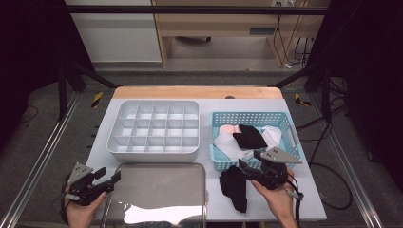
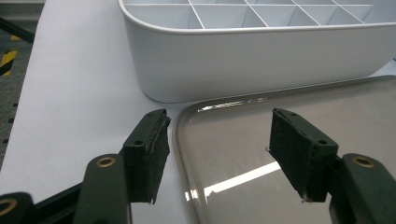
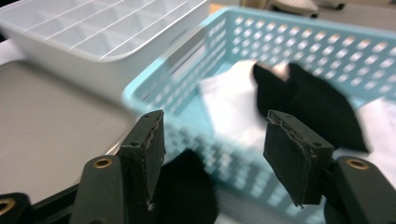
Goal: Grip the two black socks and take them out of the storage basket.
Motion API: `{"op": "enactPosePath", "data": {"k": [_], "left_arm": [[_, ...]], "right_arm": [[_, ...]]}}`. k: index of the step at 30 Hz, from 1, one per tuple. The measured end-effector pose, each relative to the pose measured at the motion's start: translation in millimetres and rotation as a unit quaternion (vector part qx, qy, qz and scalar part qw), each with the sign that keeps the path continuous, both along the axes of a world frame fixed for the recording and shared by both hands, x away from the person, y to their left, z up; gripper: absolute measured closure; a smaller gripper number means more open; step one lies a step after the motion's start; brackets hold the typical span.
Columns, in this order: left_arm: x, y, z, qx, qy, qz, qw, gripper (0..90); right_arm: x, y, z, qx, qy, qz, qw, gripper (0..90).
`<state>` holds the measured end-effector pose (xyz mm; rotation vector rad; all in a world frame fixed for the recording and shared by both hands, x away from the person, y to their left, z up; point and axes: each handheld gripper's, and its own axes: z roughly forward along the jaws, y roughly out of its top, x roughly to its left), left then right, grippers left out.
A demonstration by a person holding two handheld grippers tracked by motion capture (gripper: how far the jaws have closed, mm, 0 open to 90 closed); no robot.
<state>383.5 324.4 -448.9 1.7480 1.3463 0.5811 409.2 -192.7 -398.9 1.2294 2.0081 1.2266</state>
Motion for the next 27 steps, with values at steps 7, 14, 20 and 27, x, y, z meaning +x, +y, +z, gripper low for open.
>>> {"op": "enactPosePath", "data": {"k": [7,14,20,27], "left_arm": [[0.7,-0.2,-0.4,0.001,0.001,-0.002,1.0,36.4],[0.7,-0.4,-0.5,0.0,0.002,-0.003,1.0,36.4],[1.2,-0.5,-0.9,0.001,0.002,-0.003,1.0,36.5],[1.4,-1.2,-1.2,0.003,0.004,-0.004,1.0,36.4]], "right_arm": [[38.9,2.2,9.3,-0.009,0.004,-0.032,0.9994,35.6],[68.1,2.2,6.5,-0.019,0.016,-0.062,0.9978,35.6],[87.3,-0.1,3.5,-0.031,0.027,-0.086,0.9955,36.1],[99.7,-0.2,-3.0,-0.035,0.041,-0.092,0.9943,35.4]]}}
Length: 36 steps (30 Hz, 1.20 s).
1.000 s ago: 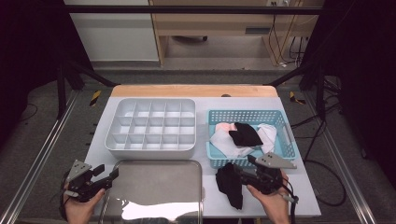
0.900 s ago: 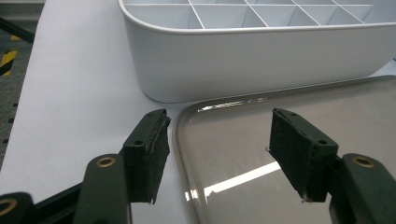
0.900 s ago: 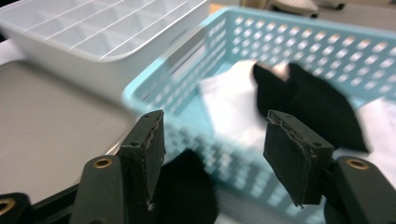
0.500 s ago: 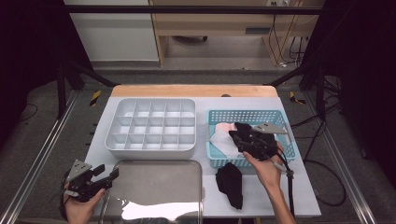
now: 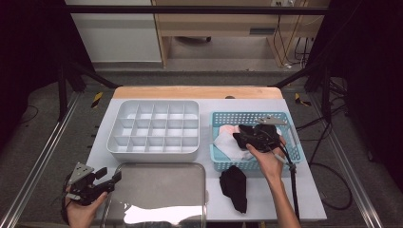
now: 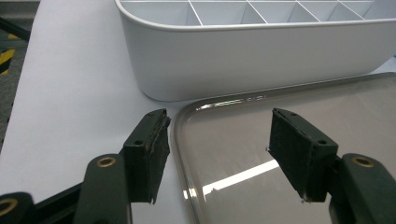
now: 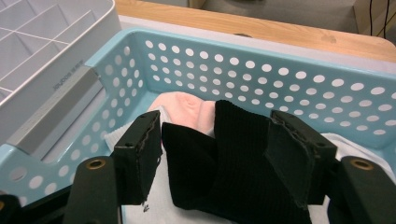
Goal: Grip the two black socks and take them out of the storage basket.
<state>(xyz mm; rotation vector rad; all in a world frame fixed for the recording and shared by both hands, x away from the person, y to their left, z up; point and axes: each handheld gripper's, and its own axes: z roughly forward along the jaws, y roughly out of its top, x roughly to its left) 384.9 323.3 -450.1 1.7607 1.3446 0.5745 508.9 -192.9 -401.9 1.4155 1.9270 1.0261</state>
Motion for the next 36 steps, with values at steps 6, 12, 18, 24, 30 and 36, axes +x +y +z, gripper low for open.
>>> {"op": "enactPosePath", "data": {"k": [6,12,18,24,30,36], "left_arm": [[0.0,0.0,-0.1,0.0,0.0,0.0,1.0,36.5],[-0.1,-0.3,-0.2,0.0,0.001,-0.001,1.0,36.5],[0.2,-0.5,-0.6,0.002,0.001,-0.002,1.0,36.6],[0.4,-1.0,-1.2,0.002,0.001,-0.002,1.0,36.7],[0.4,-1.5,-1.3,0.003,0.003,-0.003,1.0,36.8],[0.4,-1.5,-1.4,0.004,0.003,-0.003,1.0,37.0]], "right_arm": [[4.7,4.9,-9.9,-0.032,0.007,-0.004,0.9995,33.7],[8.6,8.2,-16.5,-0.038,0.015,-0.006,0.9991,29.5],[13.4,8.2,-22.3,-0.039,0.037,-0.007,0.9985,29.1],[15.5,7.7,-25.0,-0.035,0.068,-0.011,0.997,30.1],[16.8,9.0,-29.5,-0.057,0.099,-0.014,0.9933,40.2],[16.1,6.3,-33.4,-0.059,0.121,-0.027,0.9905,64.1]]}}
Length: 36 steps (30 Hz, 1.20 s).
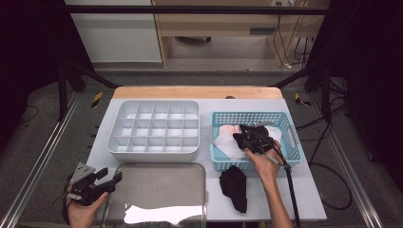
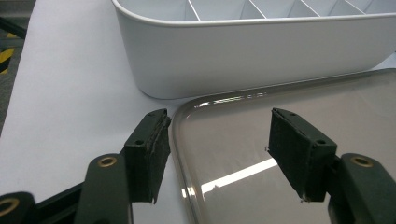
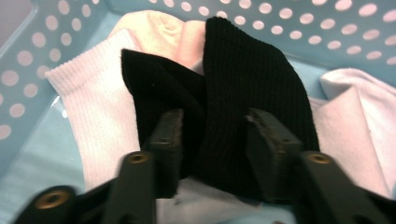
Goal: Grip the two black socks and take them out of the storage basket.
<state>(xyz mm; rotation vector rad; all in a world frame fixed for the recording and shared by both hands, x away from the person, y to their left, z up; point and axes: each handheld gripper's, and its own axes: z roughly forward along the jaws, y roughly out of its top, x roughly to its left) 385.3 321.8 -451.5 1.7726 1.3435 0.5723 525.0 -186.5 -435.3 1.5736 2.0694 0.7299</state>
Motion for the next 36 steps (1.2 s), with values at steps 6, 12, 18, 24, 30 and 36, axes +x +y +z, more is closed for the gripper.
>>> {"op": "enactPosePath", "data": {"k": [6,12,18,24,30,36], "left_arm": [[0.2,-0.1,-0.1,0.001,0.001,0.0,1.0,37.2],[0.2,0.0,-0.2,0.0,0.001,0.001,1.0,37.2],[-0.1,-0.1,0.0,-0.001,0.0,0.0,1.0,37.2],[-0.2,-0.6,0.0,-0.002,0.001,-0.001,1.0,37.5],[-0.2,-0.8,-0.1,-0.002,0.002,-0.002,1.0,37.8],[-0.1,-1.0,-0.1,-0.002,0.002,-0.002,1.0,37.8]], "right_arm": [[-1.7,-5.3,-1.7,0.013,0.008,-0.001,0.9999,81.0],[-6.5,-9.5,4.8,0.023,-0.01,0.002,0.9997,82.7],[-19.3,-19.0,23.0,0.058,-0.05,0.012,0.997,83.0],[-34.7,-24.2,39.8,0.091,-0.082,0.033,0.992,83.1],[-46.3,-26.5,51.9,0.112,-0.113,0.048,0.9862,83.0],[-60.4,-29.2,65.9,0.129,-0.142,0.061,0.9795,83.0]]}}
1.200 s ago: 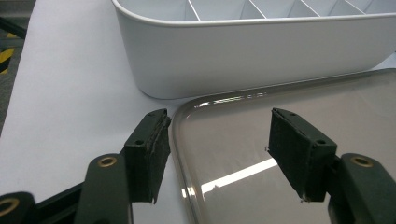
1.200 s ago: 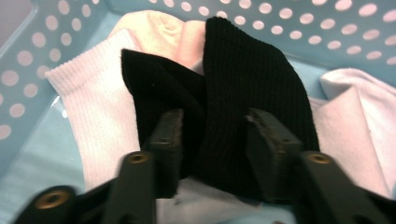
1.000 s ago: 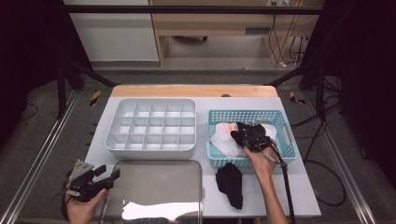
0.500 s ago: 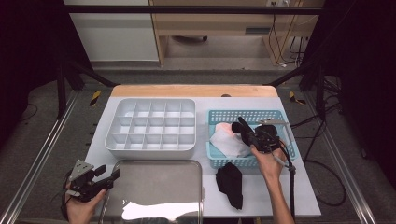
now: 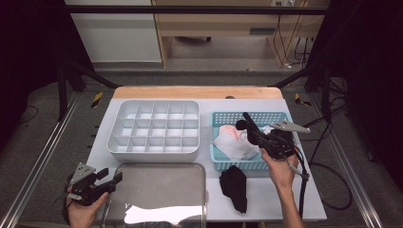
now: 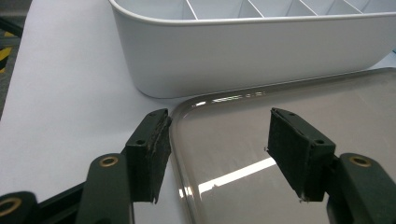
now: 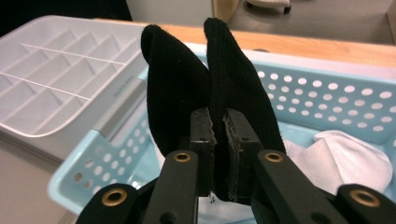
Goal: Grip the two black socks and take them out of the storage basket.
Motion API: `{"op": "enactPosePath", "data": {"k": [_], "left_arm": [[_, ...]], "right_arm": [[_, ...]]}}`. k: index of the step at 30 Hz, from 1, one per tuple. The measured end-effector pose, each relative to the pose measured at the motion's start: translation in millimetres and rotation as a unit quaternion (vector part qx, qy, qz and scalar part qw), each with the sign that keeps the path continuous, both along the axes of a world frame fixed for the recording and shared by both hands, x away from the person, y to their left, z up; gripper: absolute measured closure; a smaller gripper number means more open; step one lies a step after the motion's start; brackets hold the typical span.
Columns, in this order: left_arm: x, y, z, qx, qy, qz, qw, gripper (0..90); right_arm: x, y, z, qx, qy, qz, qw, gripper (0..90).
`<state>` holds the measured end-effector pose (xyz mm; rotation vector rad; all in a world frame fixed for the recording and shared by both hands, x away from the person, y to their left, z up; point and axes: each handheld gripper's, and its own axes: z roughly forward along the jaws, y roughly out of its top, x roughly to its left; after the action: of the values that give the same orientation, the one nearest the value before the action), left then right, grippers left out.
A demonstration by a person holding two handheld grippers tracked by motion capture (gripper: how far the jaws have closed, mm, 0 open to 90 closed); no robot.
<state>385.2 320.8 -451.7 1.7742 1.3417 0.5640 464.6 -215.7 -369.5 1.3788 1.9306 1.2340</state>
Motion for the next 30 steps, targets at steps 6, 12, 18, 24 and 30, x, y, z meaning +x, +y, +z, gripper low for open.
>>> {"op": "enactPosePath", "data": {"k": [6,12,18,24,30], "left_arm": [[-0.4,0.1,0.2,-0.001,-0.001,0.0,1.0,37.8],[-0.5,-0.3,0.3,-0.001,-0.001,-0.001,1.0,37.8],[-0.8,-0.7,0.4,0.0,-0.002,0.0,1.0,37.9],[-1.3,-1.4,0.7,0.0,-0.002,-0.001,1.0,38.1],[-1.5,-1.2,0.7,0.0,-0.003,-0.001,1.0,38.5]], "right_arm": [[-18.6,3.2,12.2,0.006,-0.022,0.02,0.9995,83.0],[-37.9,5.5,18.9,0.013,-0.033,0.043,0.9985,83.0],[-56.6,5.7,20.1,0.02,-0.039,0.07,0.9966,82.9],[-71.6,5.2,12.5,0.025,-0.029,0.085,0.9956,82.9],[-83.1,7.6,5.4,0.025,-0.021,0.095,0.995,82.9]]}}
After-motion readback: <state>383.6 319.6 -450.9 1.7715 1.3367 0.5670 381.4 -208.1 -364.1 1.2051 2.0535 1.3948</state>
